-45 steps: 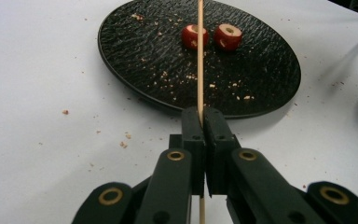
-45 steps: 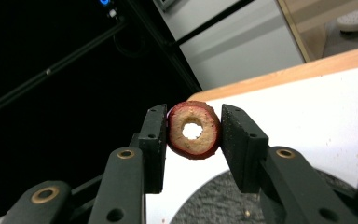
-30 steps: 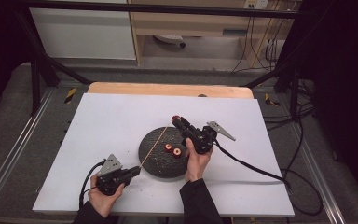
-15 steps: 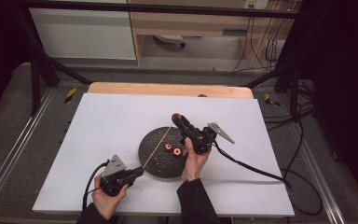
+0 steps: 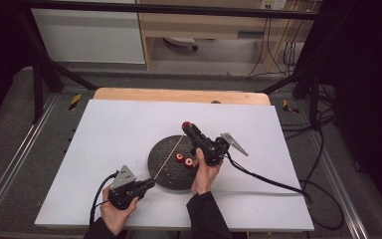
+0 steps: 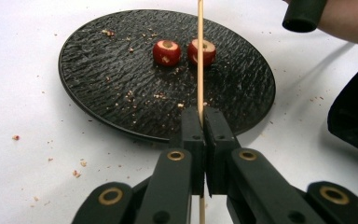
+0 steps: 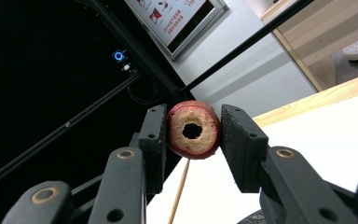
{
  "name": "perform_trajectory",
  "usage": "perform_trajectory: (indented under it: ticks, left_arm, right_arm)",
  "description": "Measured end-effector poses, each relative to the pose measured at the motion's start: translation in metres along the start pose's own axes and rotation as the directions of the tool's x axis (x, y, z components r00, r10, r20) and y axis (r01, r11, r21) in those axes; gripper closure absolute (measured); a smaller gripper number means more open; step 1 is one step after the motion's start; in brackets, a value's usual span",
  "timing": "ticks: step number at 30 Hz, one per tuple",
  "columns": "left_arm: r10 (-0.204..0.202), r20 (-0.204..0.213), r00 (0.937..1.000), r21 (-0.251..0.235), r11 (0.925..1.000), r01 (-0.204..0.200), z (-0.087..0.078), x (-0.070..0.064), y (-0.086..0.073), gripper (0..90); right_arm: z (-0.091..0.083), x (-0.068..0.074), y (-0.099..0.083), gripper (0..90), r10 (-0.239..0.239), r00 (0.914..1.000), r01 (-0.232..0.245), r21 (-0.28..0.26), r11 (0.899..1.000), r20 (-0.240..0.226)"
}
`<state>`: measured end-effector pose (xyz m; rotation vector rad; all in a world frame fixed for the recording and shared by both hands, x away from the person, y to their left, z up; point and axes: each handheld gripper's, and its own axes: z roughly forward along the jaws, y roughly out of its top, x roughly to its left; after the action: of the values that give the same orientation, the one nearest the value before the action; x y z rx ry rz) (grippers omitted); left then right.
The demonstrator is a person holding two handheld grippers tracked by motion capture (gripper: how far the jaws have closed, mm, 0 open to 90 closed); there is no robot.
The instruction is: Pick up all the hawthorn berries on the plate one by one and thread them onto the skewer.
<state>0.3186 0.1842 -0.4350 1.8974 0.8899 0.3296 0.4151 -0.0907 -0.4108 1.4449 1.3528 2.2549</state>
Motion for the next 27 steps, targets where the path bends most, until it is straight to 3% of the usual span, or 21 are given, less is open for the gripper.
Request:
perform_trajectory:
  ticks: [11,27]
  left_arm:
    - [-0.037,-0.017,0.9992,-0.016,0.9992,0.036,0.006,-0.008,0.001,88.2]
    - [-0.064,-0.04,0.9972,-0.058,0.9964,0.061,0.016,-0.017,0.018,88.4]
  right_arm:
    - [0.0,0.0,-0.005,62.7,0.018,0.9998,-0.018,-0.018,1.0,-0.006]
    - [-0.003,0.002,-0.01,62.9,0.028,0.9995,-0.028,-0.029,0.999,-0.016]
